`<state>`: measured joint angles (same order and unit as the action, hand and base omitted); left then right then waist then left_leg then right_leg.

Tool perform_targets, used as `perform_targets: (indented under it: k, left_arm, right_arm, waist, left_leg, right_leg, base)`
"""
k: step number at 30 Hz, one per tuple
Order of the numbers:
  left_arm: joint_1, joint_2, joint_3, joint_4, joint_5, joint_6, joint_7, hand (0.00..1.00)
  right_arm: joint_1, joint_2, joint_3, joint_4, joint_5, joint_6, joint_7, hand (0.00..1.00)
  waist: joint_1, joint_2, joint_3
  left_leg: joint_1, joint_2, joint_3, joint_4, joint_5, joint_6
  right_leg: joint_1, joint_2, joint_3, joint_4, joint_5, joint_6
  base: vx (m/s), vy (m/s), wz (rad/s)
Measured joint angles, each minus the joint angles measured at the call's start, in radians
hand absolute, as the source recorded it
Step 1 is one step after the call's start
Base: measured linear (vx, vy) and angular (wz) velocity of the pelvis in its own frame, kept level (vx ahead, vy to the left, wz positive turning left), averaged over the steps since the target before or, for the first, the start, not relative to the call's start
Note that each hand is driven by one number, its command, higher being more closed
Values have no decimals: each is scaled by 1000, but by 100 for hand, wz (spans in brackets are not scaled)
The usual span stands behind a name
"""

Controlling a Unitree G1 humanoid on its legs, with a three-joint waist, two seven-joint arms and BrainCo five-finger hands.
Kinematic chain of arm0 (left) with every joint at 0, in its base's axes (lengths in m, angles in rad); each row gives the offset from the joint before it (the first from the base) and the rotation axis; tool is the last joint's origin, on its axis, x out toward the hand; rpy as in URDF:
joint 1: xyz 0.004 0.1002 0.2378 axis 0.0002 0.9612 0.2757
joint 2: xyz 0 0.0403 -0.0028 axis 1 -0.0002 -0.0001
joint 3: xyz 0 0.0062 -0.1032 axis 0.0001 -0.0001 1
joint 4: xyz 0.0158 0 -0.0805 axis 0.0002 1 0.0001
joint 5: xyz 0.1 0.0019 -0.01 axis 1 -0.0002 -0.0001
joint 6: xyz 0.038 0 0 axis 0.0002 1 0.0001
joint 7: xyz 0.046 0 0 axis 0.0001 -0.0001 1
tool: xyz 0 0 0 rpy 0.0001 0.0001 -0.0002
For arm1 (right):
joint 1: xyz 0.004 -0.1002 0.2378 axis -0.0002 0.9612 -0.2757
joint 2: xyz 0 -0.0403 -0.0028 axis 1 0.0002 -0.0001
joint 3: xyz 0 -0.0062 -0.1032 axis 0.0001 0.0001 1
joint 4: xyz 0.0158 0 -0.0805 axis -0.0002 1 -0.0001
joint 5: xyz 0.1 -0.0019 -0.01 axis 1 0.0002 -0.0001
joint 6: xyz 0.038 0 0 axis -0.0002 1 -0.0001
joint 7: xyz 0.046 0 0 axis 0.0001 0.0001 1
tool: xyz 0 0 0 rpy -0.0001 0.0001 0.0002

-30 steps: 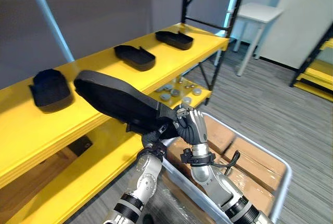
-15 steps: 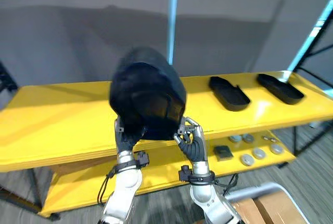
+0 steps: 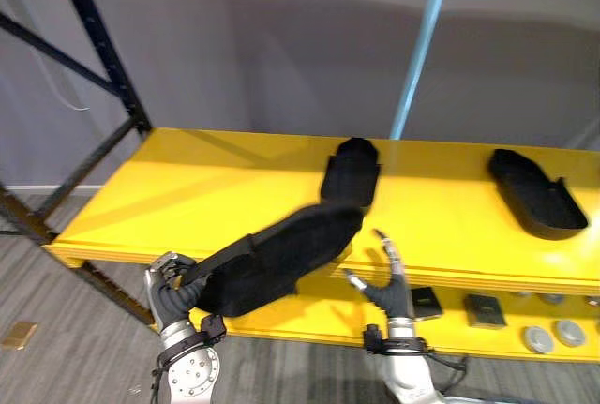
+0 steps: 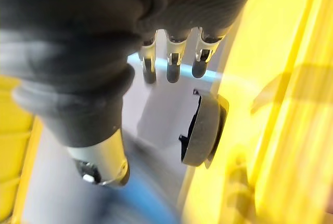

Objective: Walk over and take plastic housings, then place them on the shelf

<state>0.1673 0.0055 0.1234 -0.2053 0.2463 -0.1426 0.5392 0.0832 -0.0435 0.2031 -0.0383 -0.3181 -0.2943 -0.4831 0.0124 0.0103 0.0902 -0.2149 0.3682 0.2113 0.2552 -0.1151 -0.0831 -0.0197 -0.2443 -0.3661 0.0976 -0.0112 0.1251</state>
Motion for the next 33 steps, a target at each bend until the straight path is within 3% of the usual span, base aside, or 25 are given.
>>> perform_targets:
  k: [1, 2, 3, 5, 6, 7, 8, 9, 10, 11, 12, 17, 18, 21, 27, 30, 33]
  left_arm:
    - [6, 9, -13, 6, -15, -1, -9, 100]
    - [0, 62, -31, 25, -52, 1, -21, 100]
    - [4, 72, -32, 23, -60, 0, -21, 100]
    - [-6, 115, -33, 21, -97, -1, -28, 100]
    - [-6, 125, -35, 21, -113, -3, -31, 100]
    - [-10, 136, -48, 22, -150, -3, -38, 100]
    - [-22, 134, -67, 23, -188, -5, -48, 100]
    - [-29, 127, -78, 23, -222, -12, -56, 100]
    - [-36, 124, -81, 26, -243, -18, -63, 100]
    - [-53, 120, -99, 34, -284, -20, -70, 100]
    - [-104, 122, -162, 75, -445, -67, -114, 100]
    - [-114, 120, -176, 76, -493, -68, -116, 100]
    - [-111, 106, -186, 68, -685, -68, -128, 100]
    - [-111, 68, -189, 34, -780, -68, -100, 100]
    - [-113, 54, -237, 9, -792, -65, 4, 100]
    - [-144, 51, -250, 37, -775, -36, 67, 100]
    - [-255, 51, -239, 91, -716, -13, 135, 100]
  right_arm:
    - [0, -3, 1, -17, 0, 0, -5, 0]
    - [1, 35, 12, -6, 4, 1, -4, 0]
    - [2, 39, 19, -11, 5, 1, -3, 0]
    - [-21, 73, 43, -37, 12, -5, 12, 0]
    - [-26, 82, 44, -36, 12, -4, 20, 0]
    - [-28, 90, 45, -34, 12, -3, 32, 0]
    - [-28, 93, 49, -27, 12, 3, 37, 0]
    - [-32, 92, 56, -22, 11, 12, 43, 0]
    - [-41, 91, 63, -16, 12, 16, 46, 0]
    - [-38, 90, 72, -9, 15, 20, 52, 0]
    - [20, 60, 72, -23, 14, 20, 74, 0]
    - [35, 44, 71, -32, 15, 18, 74, 0]
    - [76, 26, 63, -57, 15, 21, 74, 0]
    - [101, 2, 49, -63, 15, 27, 74, 0]
    - [151, -23, 45, -73, 11, 41, 60, 0]
    - [168, -41, 48, -68, 11, 54, 52, 0]
    - [168, -45, 59, -64, 11, 63, 36, 0]
  waist:
    - [3, 35, -3]
    - [4, -22, 16]
    - [6, -28, 13]
    - [6, -46, 1]
    - [8, -49, -3]
    - [7, -47, -11]
    - [22, -52, -24]
    - [38, -43, -30]
    - [38, -34, -24]
    - [18, -17, -14]
    - [-41, 8, -21]
    - [-45, 11, -23]
    - [-45, 10, -27]
    - [-45, 8, -31]
    - [-47, 6, -37]
    - [-48, 4, -34]
    - [-53, -16, -11]
  left_leg:
    - [39, 21, -60, -56, 23, -23]
    - [26, -62, -100, 44, 35, -128]
    - [15, -71, -105, 73, 12, -126]
    - [-87, -131, -117, 348, -162, -76]
    - [-94, -145, -106, 382, -189, -63]
    - [-101, -175, -81, 402, -220, -32]
    - [-96, -197, -29, 370, -220, -5]
    - [-89, -195, 28, 327, -200, 28]
    - [-76, -197, 52, 300, -189, 45]
    - [-37, -208, 62, 241, -165, 72]
    - [152, -291, 86, 6, -78, 109]
    - [174, -299, 71, -30, -63, 115]
    - [209, -302, 66, -80, -50, 105]
    - [211, -304, 65, -91, -45, 107]
    - [237, -311, 50, -157, -9, 100]
    - [222, -312, 50, -195, 16, 92]
    - [193, -312, 55, -220, 41, 84]
  right_leg:
    - [27, -9, 1, -1, 4, 55]
    - [61, -75, 35, -25, 6, 94]
    - [61, -79, 44, -33, 6, 94]
    - [92, -138, 91, -56, 28, 81]
    - [90, -159, 98, -56, 56, 91]
    - [65, -194, 110, -52, 135, 92]
    - [-6, -223, 110, -38, 228, 23]
    - [-68, -235, 95, -23, 280, -48]
    - [-106, -234, 65, 36, 258, -70]
    - [-131, -195, 21, 146, 155, -55]
    - [-66, 96, 107, 128, -105, -54]
    - [-26, 109, 110, 51, -69, -56]
    - [55, 134, 110, -90, -7, -62]
    - [58, 136, 111, -105, 2, -61]
    - [67, 142, 107, -123, 9, -65]
    - [34, 148, 110, -123, 19, -75]
    - [-15, 156, 127, -123, 40, -83]
  base:
    - [83, 633, 17]
    - [90, 617, 14]
    - [92, 524, 15]
    - [157, 476, -2]
    - [172, 537, -22]
    - [155, 535, -51]
    - [156, 611, -85]
    - [124, 452, -96]
    - [78, 379, -76]
    - [212, 517, -56]
    - [209, 473, -38]
    - [99, 68, -9]
    - [83, -32, -9]
    - [25, -13, -3]
    - [-20, -18, 2]
    - [-70, -41, -3]
    - [-94, -35, -12]
